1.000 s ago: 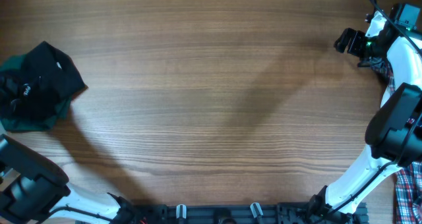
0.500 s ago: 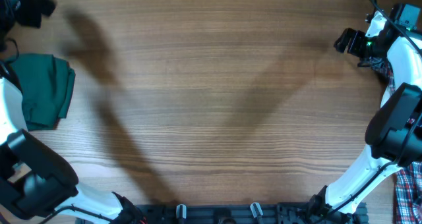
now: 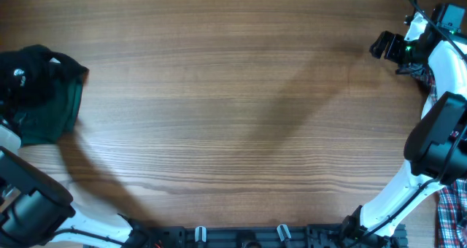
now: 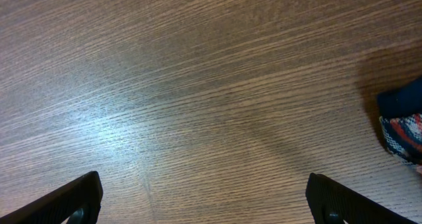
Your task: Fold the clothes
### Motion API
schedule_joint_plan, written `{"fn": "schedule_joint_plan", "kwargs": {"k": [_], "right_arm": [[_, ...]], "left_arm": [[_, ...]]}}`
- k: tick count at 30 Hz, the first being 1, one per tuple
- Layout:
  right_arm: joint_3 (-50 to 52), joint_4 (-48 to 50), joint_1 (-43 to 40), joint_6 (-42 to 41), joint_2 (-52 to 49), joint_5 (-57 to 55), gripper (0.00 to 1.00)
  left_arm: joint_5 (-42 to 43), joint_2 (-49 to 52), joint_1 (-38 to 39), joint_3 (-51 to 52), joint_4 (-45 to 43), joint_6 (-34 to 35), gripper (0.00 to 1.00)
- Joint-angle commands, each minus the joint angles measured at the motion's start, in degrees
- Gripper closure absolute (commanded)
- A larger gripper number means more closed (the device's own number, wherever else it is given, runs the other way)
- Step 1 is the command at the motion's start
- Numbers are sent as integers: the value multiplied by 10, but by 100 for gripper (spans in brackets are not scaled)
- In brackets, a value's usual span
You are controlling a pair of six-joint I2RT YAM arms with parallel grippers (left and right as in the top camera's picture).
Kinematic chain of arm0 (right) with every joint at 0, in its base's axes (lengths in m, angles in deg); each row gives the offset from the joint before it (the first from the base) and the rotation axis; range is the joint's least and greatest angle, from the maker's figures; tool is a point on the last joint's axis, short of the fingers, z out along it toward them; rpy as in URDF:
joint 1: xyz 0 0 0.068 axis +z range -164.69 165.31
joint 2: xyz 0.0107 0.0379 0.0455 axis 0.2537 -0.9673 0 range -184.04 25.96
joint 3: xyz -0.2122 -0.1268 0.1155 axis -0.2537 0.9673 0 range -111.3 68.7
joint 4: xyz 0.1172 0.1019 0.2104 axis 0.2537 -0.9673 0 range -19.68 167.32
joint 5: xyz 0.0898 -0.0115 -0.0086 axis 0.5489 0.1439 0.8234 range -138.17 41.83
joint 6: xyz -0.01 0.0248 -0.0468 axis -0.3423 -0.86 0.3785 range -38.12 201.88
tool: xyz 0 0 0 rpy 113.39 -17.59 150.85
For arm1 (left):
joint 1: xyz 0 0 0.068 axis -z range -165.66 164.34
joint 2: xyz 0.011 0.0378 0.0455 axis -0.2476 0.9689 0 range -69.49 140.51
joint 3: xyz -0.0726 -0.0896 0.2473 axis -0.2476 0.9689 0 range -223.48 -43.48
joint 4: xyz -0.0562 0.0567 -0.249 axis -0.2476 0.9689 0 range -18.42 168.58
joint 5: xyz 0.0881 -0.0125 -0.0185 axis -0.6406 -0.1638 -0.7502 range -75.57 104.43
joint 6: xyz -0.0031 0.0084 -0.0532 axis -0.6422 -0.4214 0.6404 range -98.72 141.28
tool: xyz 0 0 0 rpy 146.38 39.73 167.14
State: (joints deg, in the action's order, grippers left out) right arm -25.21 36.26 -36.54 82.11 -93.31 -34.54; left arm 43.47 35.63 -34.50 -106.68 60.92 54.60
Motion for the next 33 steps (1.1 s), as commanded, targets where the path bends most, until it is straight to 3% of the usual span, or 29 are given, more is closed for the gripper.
{"fn": "schedule_joint_plan", "kwargs": {"k": [1,7,10,12,16,24,25,26,29,33], "right_arm": [[-5,1,0,-3,10,-1,0],[-5,1,0,-3,10,-1,0],[-5,1,0,-3,10,-1,0],[-5,1,0,-3,10,-1,0],[-5,1,0,-3,10,-1,0],[-5,1,0,-2,10,-1,0],[-5,1,0,-3,10,-1,0],[-5,1,0,-3,10,-1,0],[-5,1,0,-3,10,-1,0],[-5,1,0,-3,10,-1,0]], "left_arm": [[11,-1,-25,31,14,-16,96],[10,-1,-85,49,139,-49,96],[-10,-1,-95,49,194,-50,50],[0,-4,-96,49,195,-50,36],[0,-87,-96,47,198,-46,27],[-4,-340,-94,47,323,-91,16],[-4,-357,-91,47,321,-94,18],[-3,-366,-83,47,308,-109,37],[-35,-347,-21,47,245,-196,81],[-122,-259,3,47,213,-212,94]]}}
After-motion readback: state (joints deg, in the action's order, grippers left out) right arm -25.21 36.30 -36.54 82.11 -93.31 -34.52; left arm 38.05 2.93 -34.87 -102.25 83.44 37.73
